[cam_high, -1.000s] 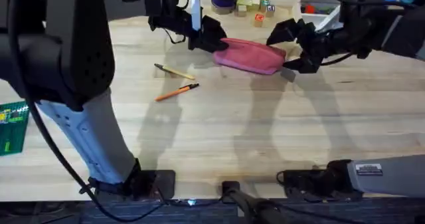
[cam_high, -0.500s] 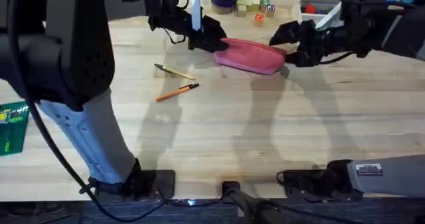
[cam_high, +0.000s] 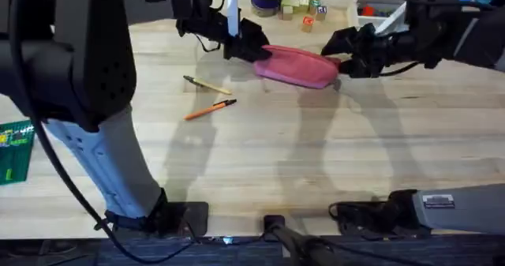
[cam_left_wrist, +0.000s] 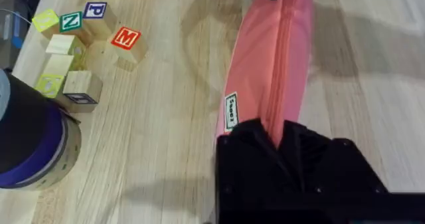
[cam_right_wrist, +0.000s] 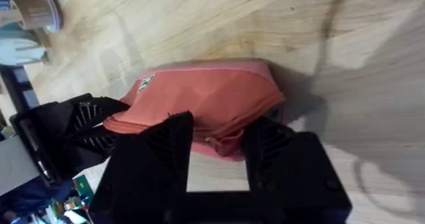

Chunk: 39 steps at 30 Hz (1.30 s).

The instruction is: Unzip the bag, pick up the pens from the table one at a time and place them inside, then zip the bag closed.

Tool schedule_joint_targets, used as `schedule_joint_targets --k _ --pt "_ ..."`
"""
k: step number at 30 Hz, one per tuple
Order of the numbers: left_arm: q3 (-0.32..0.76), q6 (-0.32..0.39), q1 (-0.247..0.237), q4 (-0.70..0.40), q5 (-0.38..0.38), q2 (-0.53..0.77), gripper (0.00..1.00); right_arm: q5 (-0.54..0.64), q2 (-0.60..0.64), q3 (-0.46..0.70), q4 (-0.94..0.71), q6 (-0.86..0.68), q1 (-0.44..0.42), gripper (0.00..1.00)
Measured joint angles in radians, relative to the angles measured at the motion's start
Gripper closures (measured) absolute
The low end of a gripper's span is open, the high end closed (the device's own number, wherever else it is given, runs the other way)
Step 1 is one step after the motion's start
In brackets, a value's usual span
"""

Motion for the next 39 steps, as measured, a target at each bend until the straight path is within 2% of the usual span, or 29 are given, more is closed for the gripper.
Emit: schedule_joint_targets --k 7,10,12,13,15,16,28,35,39 --pt "0.000 0.000 0.000 0.000 0.000 0.000 0.958 -0.007 -0.008 0.000 -0.005 0.000 -0.008 0.604" --pt "0.000 0.000 0.000 0.000 0.000 0.000 0.958 -0.009 -0.025 0.000 -0.007 -0.004 -0.015 0.663" --pt "0.000 0.000 0.000 0.000 -0.001 0.000 0.958 -0.010 -0.042 -0.002 -0.009 -0.013 -0.019 0.730" --pt "0.000 0.000 0.000 0.001 -0.001 0.000 0.958 -0.009 -0.050 -0.003 -0.011 -0.018 -0.020 0.780" --pt "0.000 0.000 0.000 0.000 -0.003 0.000 0.958 -0.007 -0.062 -0.004 -0.016 -0.029 -0.021 0.941" --pt "0.000 0.000 0.000 0.000 -0.002 0.000 0.958 -0.007 -0.064 -0.005 -0.018 -0.033 -0.021 0.959" --pt "0.000 0.000 0.000 0.000 -0.002 0.000 0.958 -0.006 -0.072 -0.006 -0.023 -0.043 -0.021 0.972" --pt "0.000 0.000 -0.002 -0.003 0.007 0.000 0.958 -0.002 -0.161 -0.009 -0.045 -0.100 -0.021 0.970" --pt "0.000 0.000 -0.010 -0.003 0.010 0.000 0.958 0.007 -0.206 -0.009 -0.046 -0.197 -0.011 0.970"
